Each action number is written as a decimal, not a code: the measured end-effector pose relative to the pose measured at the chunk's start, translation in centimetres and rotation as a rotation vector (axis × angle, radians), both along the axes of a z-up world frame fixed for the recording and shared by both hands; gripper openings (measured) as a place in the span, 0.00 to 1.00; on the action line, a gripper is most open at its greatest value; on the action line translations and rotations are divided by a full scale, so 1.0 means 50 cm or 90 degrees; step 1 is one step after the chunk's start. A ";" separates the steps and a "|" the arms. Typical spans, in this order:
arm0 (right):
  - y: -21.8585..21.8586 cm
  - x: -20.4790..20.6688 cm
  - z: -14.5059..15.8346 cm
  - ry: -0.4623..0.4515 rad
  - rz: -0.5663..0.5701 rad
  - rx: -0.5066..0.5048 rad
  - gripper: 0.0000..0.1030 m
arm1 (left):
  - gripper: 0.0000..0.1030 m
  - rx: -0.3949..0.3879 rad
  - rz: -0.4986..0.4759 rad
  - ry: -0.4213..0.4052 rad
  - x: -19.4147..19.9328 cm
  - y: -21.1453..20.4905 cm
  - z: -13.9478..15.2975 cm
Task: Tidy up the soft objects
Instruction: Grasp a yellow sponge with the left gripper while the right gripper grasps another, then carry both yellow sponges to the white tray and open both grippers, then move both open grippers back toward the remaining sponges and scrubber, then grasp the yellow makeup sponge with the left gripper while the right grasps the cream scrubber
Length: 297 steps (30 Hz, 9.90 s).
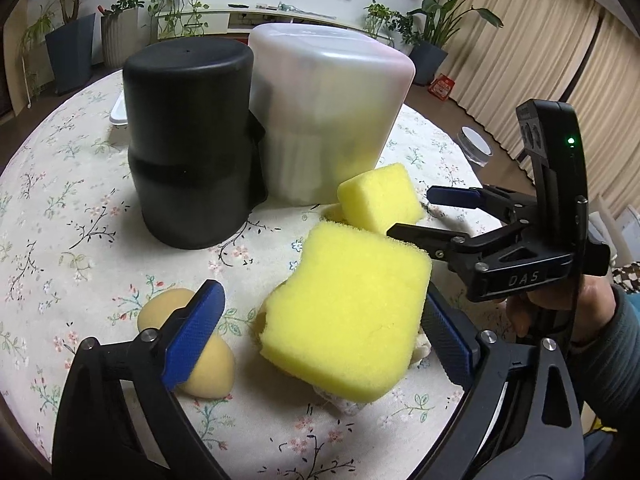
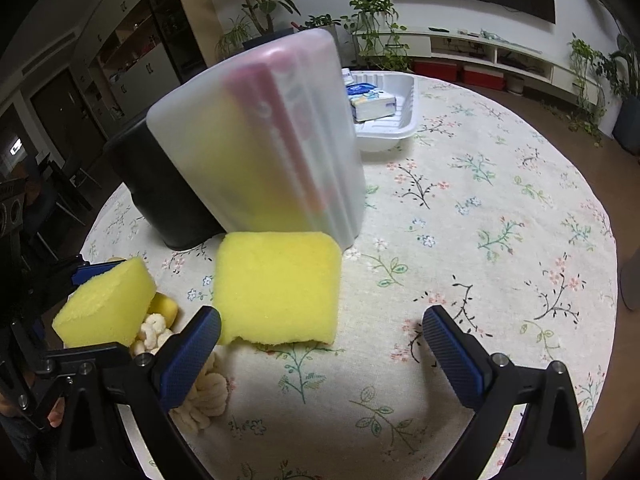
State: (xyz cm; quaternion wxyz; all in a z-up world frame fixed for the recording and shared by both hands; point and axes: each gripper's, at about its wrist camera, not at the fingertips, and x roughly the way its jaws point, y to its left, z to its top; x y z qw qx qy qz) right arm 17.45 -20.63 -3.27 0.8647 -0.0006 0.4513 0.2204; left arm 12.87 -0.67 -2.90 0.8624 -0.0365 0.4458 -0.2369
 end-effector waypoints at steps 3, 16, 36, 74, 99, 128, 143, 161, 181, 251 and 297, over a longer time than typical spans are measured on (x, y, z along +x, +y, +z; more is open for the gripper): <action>0.011 0.001 -0.002 -0.004 0.011 -0.009 1.00 | 0.59 -0.024 0.003 0.008 0.000 0.009 0.001; 0.057 0.013 -0.015 -0.015 0.028 -0.039 1.00 | 0.49 -0.077 0.040 -0.003 -0.026 0.041 0.003; 0.084 0.020 -0.027 -0.039 -0.002 -0.116 0.83 | 0.49 -0.104 0.161 -0.010 -0.116 0.121 -0.009; -0.143 0.008 0.098 0.010 -0.075 -0.125 0.60 | 0.49 -0.008 0.206 -0.091 0.080 0.304 0.114; 0.063 0.517 0.127 -0.024 0.117 -0.182 0.60 | 0.49 0.120 -0.099 -0.044 0.504 0.104 0.066; 0.128 0.508 0.048 -0.038 0.216 -0.198 0.85 | 0.90 0.105 -0.087 -0.069 0.482 0.090 0.046; -0.003 0.487 0.109 -0.073 0.092 -0.126 1.00 | 1.00 0.062 0.038 -0.138 0.436 0.189 0.119; -0.202 0.210 0.121 -0.061 -0.092 -0.001 1.00 | 1.00 0.009 0.153 -0.142 0.109 0.277 0.131; -0.003 -0.140 0.043 -0.037 0.010 0.009 1.00 | 1.00 -0.003 0.135 -0.077 -0.121 0.147 0.029; 0.159 -0.112 -0.017 -0.071 0.056 -0.076 0.80 | 0.81 0.034 0.212 0.019 -0.049 0.139 -0.007; 0.172 -0.107 -0.019 -0.107 0.054 -0.105 0.75 | 0.74 0.067 0.202 0.041 -0.011 0.121 -0.039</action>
